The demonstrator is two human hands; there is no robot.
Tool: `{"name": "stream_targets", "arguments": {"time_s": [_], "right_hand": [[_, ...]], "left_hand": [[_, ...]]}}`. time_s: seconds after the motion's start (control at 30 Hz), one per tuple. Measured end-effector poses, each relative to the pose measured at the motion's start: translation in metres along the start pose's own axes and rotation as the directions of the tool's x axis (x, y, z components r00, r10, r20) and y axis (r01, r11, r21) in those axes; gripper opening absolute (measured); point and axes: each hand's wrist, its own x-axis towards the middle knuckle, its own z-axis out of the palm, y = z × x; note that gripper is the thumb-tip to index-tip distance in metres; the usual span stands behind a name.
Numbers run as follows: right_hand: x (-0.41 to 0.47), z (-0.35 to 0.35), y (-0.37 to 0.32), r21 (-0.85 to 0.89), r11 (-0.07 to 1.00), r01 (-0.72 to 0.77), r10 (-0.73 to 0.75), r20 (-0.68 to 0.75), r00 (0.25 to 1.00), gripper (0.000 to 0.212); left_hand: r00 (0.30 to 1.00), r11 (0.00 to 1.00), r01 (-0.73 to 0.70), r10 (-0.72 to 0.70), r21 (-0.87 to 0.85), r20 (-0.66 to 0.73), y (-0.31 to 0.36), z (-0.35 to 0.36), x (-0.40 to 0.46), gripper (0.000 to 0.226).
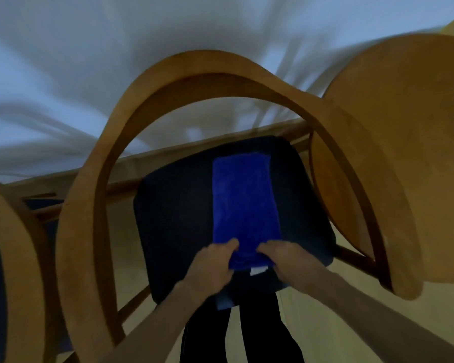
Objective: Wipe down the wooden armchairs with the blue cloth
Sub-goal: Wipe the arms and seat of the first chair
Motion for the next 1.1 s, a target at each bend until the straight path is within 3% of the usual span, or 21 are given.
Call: {"name": "stream_targets", "arguments": {"time_s": [0.1,0.17,0.23,0.33,0.43,0.5,0.63,0.7,0.8,0.87,0.97,1.03,1.1], "right_hand": [[-0.019,0.034,0.004,0.138,0.99,-0.031,0.02,0.086,0.996,0.051],[-0.026,0.037,0.01,0.177,0.982,-0.072,0.051,0.121,0.991,0.045],[-0.022,0.021,0.019,0.223,0.967,-0.121,0.101,0.099,0.99,0.036],[0.001,-0.022,0.03,0.338,0.93,-0.144,0.176,-0.067,0.982,0.035],[0.038,-0.058,0.033,0.359,0.931,-0.067,0.165,-0.25,0.954,0.031],[0.07,-0.072,0.034,0.333,0.94,-0.072,0.167,-0.267,0.949,0.031],[0.117,-0.071,0.035,0.103,0.982,-0.16,0.175,-0.16,0.972,0.069],[0.122,-0.06,0.037,-0.01,0.987,-0.161,0.156,-0.176,0.972,0.082],[0.127,-0.054,0.045,-0.001,0.988,-0.154,0.153,-0.138,0.979,0.056],[0.128,-0.061,0.048,0.053,0.987,-0.153,0.156,-0.047,0.987,0.044],[0.128,-0.079,0.05,0.092,0.991,-0.098,0.088,0.103,0.991,0.032],[0.128,-0.094,0.052,0.181,0.977,-0.115,0.074,0.218,0.973,0.034],[0.128,-0.111,0.057,0.239,0.964,-0.119,0.074,0.188,0.979,0.038]], "left_hand": [[0.967,0.995,-0.025,0.048,-0.094,0.25,-0.001,0.029,-0.014,0.013],[0.95,0.986,-0.029,0.079,-0.166,0.303,-0.002,0.026,-0.014,0.01],[0.967,0.972,-0.012,0.071,-0.236,0.243,-0.003,0.01,-0.003,0.011],[0.998,0.968,0.042,-0.032,-0.246,0.047,-0.01,-0.027,0.028,0.015],[0.981,0.972,0.11,-0.139,-0.206,-0.133,-0.018,-0.056,0.061,0.007],[0.963,0.984,0.12,-0.148,-0.134,-0.226,-0.024,-0.063,0.081,0.009],[0.974,0.982,0.18,-0.187,-0.061,-0.132,-0.036,-0.055,0.104,0.024],[0.965,0.977,0.209,-0.211,-0.03,-0.156,-0.041,-0.043,0.103,0.039],[0.942,0.95,0.283,-0.301,-0.132,-0.147,-0.045,-0.033,0.103,0.068],[0.936,0.938,0.337,-0.343,-0.083,-0.077,-0.046,-0.035,0.106,0.075],[0.956,0.955,0.293,-0.292,-0.04,0.025,-0.049,-0.05,0.114,0.059],[0.975,0.963,0.218,-0.209,-0.158,0.072,-0.048,-0.064,0.117,0.036],[0.988,0.954,0.155,-0.151,-0.257,0.034,-0.044,-0.077,0.121,0.025]]}}
